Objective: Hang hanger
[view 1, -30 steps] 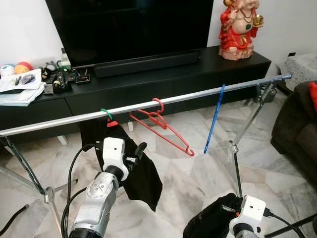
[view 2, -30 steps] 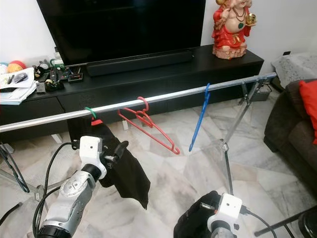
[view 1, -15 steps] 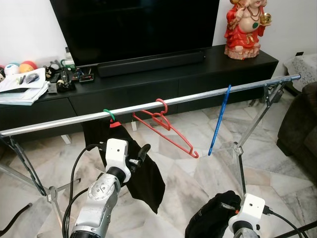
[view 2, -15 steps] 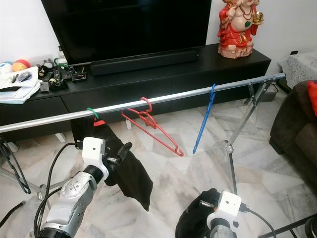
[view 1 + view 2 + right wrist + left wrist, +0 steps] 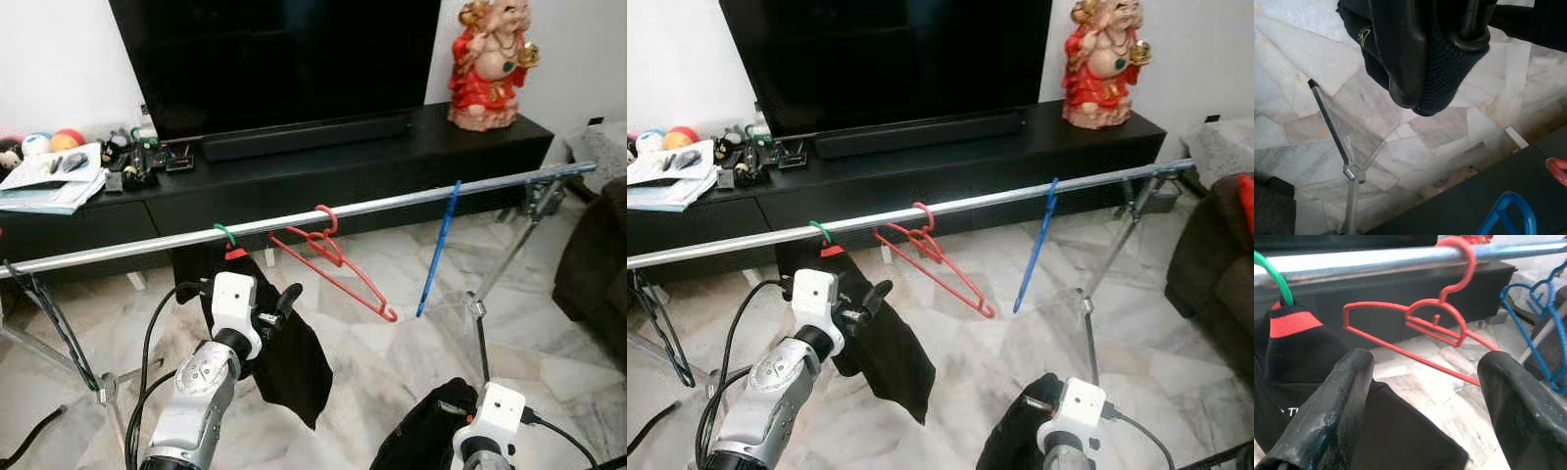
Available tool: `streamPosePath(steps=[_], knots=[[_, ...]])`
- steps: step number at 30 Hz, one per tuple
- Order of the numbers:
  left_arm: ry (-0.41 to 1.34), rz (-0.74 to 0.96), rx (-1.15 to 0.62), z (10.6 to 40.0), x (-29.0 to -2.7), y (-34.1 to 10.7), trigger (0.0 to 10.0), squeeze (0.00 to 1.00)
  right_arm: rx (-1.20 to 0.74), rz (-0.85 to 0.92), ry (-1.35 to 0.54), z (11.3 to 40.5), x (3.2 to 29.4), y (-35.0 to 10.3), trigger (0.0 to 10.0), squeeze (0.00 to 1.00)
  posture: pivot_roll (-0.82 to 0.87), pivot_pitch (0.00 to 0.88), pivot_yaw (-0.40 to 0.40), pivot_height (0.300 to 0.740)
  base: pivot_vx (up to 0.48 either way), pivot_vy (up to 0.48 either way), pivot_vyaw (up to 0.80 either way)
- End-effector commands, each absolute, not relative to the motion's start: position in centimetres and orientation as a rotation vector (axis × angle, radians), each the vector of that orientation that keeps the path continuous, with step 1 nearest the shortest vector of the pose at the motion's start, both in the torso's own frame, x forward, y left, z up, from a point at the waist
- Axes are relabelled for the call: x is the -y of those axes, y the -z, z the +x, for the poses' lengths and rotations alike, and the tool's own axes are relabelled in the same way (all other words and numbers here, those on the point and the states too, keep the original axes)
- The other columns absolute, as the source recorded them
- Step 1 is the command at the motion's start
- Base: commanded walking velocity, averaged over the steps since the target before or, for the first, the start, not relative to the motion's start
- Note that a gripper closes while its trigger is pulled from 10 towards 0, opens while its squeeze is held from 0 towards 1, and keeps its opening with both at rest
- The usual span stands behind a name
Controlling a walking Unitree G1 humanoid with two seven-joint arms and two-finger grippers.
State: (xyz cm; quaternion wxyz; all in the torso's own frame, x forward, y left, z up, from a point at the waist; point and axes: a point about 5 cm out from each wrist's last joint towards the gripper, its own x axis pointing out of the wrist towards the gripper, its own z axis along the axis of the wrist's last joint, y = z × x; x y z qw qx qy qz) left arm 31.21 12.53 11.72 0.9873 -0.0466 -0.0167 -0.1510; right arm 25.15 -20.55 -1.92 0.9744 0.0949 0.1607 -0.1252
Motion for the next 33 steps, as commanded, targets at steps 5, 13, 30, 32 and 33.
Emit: streamPosePath(steps=[5,13,30,32,33], knots=[[0.32,-0.092,0.031,31.0,-12.3,-11.8,10.0,0.0,-0.312,0.202,0.27,25.2,20.8,1.8,10.0,0.0,-0.03,0.053,0.078,0.74,0.274,0.0,0.0],[0.383,-0.08,0.035,30.6,-11.6,-11.9,10.0,0.0,-0.313,0.202,0.268,25.2,20.7,1.8,10.0,0.0,-0.03,0.055,0.075,0.74,0.279,0.0,0.0],[0.588,-0.009,-0.034,29.5,-9.7,-10.9,10.0,0.0,-0.316,0.209,0.263,25.3,20.3,1.8,10.0,0.0,-0.03,0.054,0.081,0.74,0.062,0.0,0.0],[0.55,-0.004,-0.048,29.6,-10.1,-10.5,10.0,0.0,-0.317,0.21,0.265,25.3,20.3,1.9,10.0,0.0,-0.03,0.055,0.081,0.74,0.0,0.0,0.0],[0.545,-0.001,-0.051,29.6,-10.1,-10.5,10.0,0.0,-0.317,0.21,0.265,25.3,20.3,1.9,10.0,0.0,-0.02,0.055,0.081,0.74,0.0,0.0,0.0]])
